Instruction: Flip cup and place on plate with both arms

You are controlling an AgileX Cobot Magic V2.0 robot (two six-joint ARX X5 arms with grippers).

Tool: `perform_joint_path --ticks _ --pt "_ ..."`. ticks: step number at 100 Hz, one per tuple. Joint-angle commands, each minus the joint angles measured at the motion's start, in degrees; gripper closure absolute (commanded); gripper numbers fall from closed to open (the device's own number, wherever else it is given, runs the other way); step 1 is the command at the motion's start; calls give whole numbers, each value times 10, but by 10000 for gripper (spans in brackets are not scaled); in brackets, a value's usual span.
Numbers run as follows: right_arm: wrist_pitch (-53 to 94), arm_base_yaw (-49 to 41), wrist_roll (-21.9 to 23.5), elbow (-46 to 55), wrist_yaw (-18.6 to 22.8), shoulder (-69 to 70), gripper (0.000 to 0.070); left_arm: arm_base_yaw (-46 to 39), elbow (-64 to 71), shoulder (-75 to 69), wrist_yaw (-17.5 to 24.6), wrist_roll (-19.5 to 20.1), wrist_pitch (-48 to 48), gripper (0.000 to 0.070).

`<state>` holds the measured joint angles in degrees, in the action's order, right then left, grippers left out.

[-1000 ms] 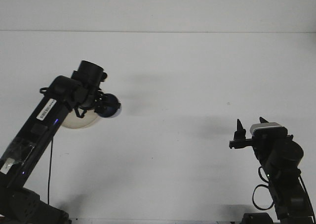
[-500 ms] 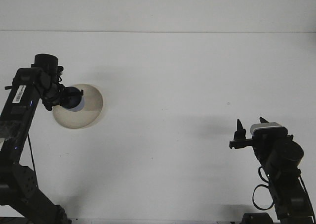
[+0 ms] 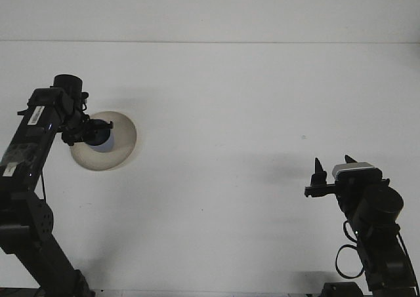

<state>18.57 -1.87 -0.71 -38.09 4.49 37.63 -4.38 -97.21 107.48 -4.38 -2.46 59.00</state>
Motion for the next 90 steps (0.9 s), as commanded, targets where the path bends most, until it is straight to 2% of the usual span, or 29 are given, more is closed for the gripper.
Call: perform_joint_path --ticks 1,6,19,25,45,65,90 --pt "-6 -2 -6 -2 0 2 209 -2 -10 14 0 3 -3 679" --pt "-6 -2 -6 -2 0 2 209 -2 -10 14 0 3 -9 648" --pt "-6 -2 -6 -2 0 2 209 -2 -10 14 4 3 -16 436" --pt "-6 -2 -6 -2 0 2 209 -2 -10 14 5 3 -16 387" --pt "-6 -2 -6 -2 0 2 209 -3 -23 13 14 3 2 387" --pt "-6 -2 -6 -2 0 2 209 -3 -92 6 14 -2 49 387" --pt "-6 -2 -6 -2 0 2 209 -2 -127 -50 14 -11 70 387"
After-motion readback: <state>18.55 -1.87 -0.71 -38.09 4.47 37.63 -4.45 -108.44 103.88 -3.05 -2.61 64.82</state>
